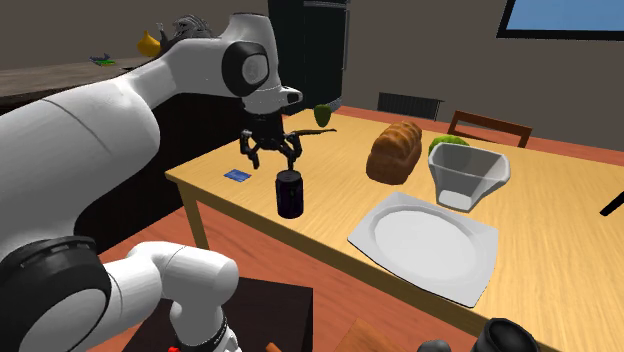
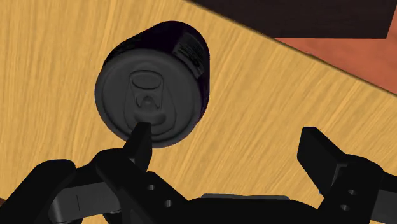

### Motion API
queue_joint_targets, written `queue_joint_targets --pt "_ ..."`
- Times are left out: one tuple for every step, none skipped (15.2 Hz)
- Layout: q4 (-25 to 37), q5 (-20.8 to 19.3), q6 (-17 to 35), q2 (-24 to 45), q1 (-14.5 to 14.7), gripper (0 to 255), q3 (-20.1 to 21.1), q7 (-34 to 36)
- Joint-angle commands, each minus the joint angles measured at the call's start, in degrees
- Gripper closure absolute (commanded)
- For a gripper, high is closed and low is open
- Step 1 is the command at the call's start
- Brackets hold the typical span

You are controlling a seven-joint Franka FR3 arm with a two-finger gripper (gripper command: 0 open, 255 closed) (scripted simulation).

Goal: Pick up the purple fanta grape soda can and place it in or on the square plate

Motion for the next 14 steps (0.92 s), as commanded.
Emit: queue_joint_targets --pt "0.36 -1.61 -1.48 -1.14 -0.82 0 -2.46 -2.61" --pt "0.67 -2.41 -2.3 -1.68 -1.23 0 -3.62 -3.86" --pt "1.04 -3.23 -3.11 -2.16 -1.62 0 -4.79 -5.13" --pt "1.27 -3.7 -3.55 -2.4 -1.83 0 -5.45 -5.84" --pt "0.33 -3.86 -2.93 -2.73 -1.91 0 -5.6 -5.78" --pt "-0.61 -4.02 -2.31 -3.05 -1.99 0 -5.76 -5.72" --pt "-1.54 -4.18 -1.69 -3.36 -2.07 0 -5.92 -5.66" --pt "-2.46 -4.35 -1.06 -3.66 -2.16 0 -6.09 -5.6" --pt "-3.37 -4.52 -0.44 -3.95 -2.25 0 -6.27 -5.55" --pt "-4.28 -4.7 0.19 -4.23 -2.34 0 -6.44 -5.49" --pt "-5.17 -4.88 0.82 -4.51 -2.43 0 -6.63 -5.44" --pt "-5.68 -4.99 1.18 -4.66 -2.48 0 -6.74 -5.41" --pt "-5.69 -4.99 1.18 -4.66 -2.48 0 -6.73 -5.41" --pt "-5.69 -4.99 1.18 -4.66 -2.48 0 -6.74 -5.41"
